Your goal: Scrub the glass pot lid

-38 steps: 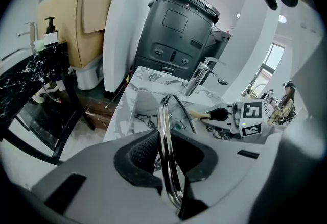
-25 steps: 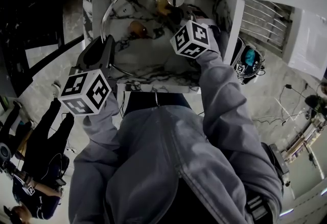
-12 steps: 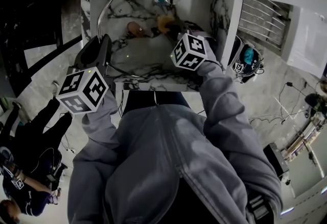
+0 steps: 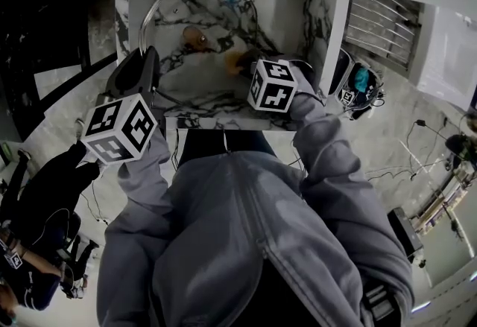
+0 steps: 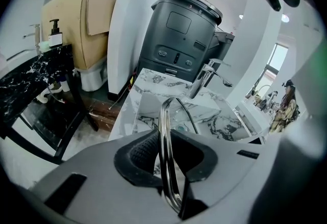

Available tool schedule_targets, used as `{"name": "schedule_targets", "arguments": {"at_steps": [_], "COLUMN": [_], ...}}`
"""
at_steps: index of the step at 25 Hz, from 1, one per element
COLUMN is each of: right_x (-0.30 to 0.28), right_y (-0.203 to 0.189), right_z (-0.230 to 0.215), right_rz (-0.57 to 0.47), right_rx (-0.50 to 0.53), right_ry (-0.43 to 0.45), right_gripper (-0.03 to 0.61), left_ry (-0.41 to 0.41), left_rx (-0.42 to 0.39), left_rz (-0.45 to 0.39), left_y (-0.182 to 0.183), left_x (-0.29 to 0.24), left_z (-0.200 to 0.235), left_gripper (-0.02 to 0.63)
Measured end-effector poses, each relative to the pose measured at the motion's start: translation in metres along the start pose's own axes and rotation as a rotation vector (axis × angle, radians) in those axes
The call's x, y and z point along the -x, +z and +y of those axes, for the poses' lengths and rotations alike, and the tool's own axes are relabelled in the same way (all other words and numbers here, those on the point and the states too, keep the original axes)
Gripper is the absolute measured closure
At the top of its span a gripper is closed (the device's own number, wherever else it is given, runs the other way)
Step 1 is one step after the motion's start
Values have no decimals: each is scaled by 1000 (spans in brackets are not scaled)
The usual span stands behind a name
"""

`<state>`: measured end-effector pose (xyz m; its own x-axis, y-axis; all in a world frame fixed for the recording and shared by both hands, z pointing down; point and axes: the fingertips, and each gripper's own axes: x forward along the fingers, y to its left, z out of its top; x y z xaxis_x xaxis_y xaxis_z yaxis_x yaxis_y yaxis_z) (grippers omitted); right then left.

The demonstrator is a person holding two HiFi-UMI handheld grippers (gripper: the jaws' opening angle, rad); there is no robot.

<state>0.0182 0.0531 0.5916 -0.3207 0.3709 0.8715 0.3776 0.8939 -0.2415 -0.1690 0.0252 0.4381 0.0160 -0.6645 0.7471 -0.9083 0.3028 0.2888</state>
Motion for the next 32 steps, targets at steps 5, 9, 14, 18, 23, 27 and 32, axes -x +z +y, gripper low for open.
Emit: {"name": "schedule_targets", "arguments": {"at_steps": [5,9,14,18,23,27,32], "right_x": [-2,-2,21,76,159,217,248], "right_y": [8,25,57,78,83,69,28], "right_z": [22,45,57,34,-14,-64,-130], "right_rz": [14,-50,-263,-447,-561,-540,-322], "right_rx": [34,9,-190,-262,-291,-279,-254], "right_ry": [111,227,334,272,91,-128,-383], "right_gripper": [522,522,522,523,522,523,522], "left_ry": [-6,-5,-9,-22,-35,-47,-61], "left_rx": [-34,-65,-88,-71,-67,-62,-66], "left_rz": [-4,-4,-1,2,12,21,34], "left_y": [4,4,5,6,7,9,13], "left_x": [1,2,3,3,4,4,3], "left_z": [-8,-12,-15,-18,-22,-27,-34], "left_gripper": [534,535,535,534,534,534,534]}}
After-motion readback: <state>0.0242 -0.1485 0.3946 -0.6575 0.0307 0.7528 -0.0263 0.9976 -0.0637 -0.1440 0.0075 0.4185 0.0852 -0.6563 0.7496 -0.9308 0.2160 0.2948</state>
